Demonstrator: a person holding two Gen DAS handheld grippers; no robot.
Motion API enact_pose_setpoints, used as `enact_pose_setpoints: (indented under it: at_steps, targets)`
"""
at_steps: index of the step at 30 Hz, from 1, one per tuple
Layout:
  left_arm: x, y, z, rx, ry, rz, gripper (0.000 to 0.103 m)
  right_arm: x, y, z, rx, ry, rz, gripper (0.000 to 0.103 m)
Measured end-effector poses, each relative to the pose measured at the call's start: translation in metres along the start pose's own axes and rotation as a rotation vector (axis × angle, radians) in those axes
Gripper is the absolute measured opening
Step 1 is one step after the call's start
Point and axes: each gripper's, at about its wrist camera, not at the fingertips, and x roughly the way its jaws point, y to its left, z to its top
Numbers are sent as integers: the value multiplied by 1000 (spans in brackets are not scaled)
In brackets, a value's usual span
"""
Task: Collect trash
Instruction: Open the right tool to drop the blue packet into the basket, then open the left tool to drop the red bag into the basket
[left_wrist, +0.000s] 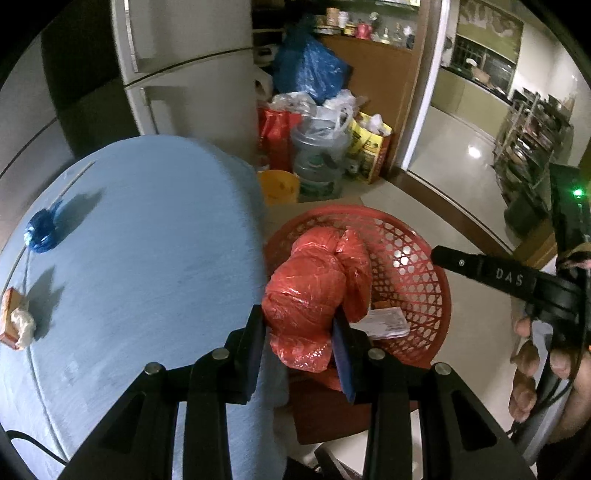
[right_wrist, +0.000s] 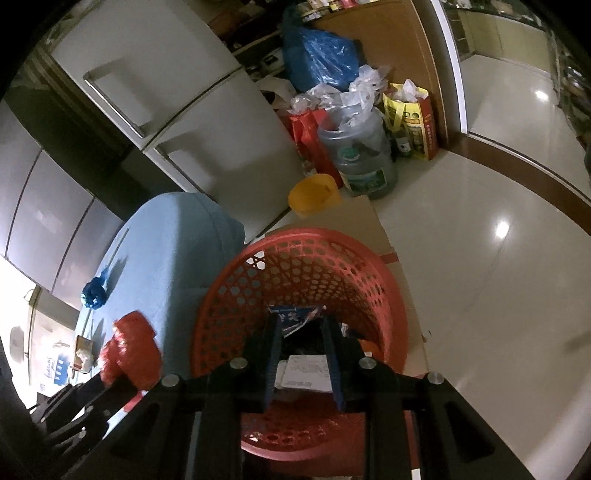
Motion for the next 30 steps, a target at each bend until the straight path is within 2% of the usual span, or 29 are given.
enact_pose_setpoints:
  at_steps: [12, 15, 16, 17, 23, 30]
  targets:
    - [33, -27, 22, 38, 64, -46, 40, -16, -26, 0, 54, -24, -25, 27]
    - [42, -24, 24, 19, 92, -44, 51, -20, -32, 0, 70, -29, -32, 27]
    - [43, -24, 24, 16, 94, -43, 61, -20, -32, 1, 72, -29, -34, 27]
    - [43, -23, 25, 15, 94, -39, 66, -21, -33, 1, 73, -29, -35, 27]
    - [36, -18, 20, 20, 89, -28, 66, -19, -24, 1, 62, -31, -29, 27]
    - [23, 5, 12, -14, 78, -4, 66, -13, 2, -3, 14, -10, -12, 27]
